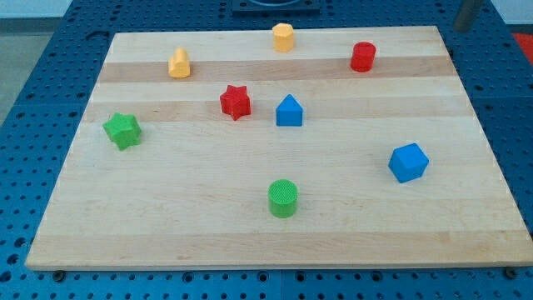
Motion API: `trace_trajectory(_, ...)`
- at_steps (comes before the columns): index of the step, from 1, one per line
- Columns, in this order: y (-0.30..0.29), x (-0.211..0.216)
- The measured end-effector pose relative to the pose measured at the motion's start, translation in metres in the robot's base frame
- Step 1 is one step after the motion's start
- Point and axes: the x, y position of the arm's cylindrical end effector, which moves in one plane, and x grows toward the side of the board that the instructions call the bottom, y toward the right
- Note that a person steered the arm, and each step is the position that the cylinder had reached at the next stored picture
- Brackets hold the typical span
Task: Point your arm at the red circle
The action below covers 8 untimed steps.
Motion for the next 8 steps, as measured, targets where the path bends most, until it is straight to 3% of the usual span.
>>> trace_trajectory(2,0.009,0.003)
trace_trajectory(3,0.009,0.025)
trace_trajectory(4,-0.007,0.083)
trace_trajectory(5,-0.023,0.11)
trace_trajectory(8,-0.141,0.102)
